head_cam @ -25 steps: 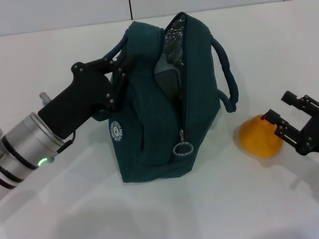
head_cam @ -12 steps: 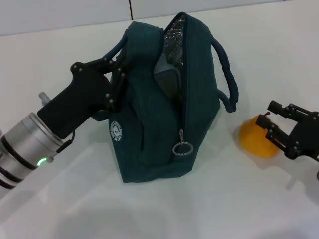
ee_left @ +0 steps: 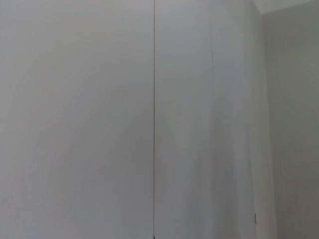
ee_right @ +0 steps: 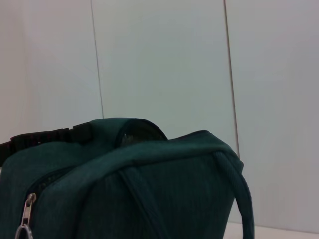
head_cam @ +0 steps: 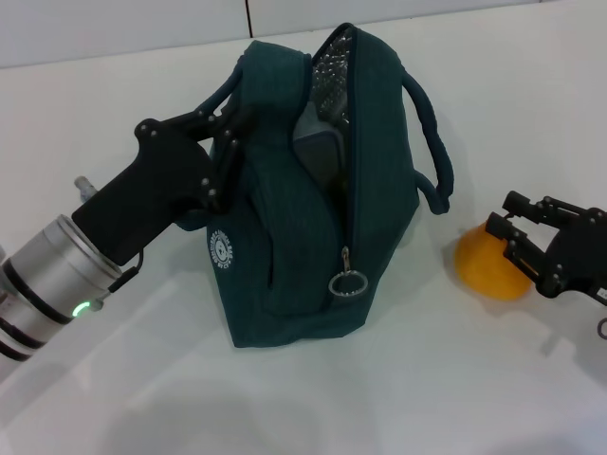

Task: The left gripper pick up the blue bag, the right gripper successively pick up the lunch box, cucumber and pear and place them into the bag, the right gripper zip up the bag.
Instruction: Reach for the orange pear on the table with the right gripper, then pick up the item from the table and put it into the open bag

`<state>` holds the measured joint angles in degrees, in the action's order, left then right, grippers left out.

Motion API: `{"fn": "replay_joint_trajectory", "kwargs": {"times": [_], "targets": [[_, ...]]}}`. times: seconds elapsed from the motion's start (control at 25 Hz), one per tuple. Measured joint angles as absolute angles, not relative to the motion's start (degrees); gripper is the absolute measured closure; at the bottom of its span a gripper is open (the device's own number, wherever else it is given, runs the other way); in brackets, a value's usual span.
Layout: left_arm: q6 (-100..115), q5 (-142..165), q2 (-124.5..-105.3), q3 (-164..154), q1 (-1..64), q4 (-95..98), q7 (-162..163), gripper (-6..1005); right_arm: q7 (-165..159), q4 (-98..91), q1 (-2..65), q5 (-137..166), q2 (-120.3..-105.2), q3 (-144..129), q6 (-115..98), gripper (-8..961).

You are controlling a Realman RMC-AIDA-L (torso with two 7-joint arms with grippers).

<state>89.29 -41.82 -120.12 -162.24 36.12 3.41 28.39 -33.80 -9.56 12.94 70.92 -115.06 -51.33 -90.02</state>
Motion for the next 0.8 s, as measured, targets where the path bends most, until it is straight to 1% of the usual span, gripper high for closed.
{"fn": "replay_joint_trajectory", "kwargs": {"times": [0.16,0.4,0.6,0.8], "targets": [[89.3,-41.8,-120.15,-162.2,36.2,3.6,28.4,954,-33.9,-9.4,13.3,70.9,-115.02,-52.1,-89.6,636],[89.3,-41.9,-120.15,-162.2,36.3,3.6,28.4,954,-33.8,-9.5,13.4,70.9,-115.03,-52.6,-89.5,685],[89.3,-41.9,-120.15,-162.2,36.2,3.6,28.4,954,-33.5,-9.6,13.4,70.9,-115.03,-52.6,-89.4,856],[89.2,-41.9,-120.11,-162.2,36.1,3.6,28.4,954,-32.2,-9.7,13.4,70.9,-115.03,-52.5,-89.5,884]]}}
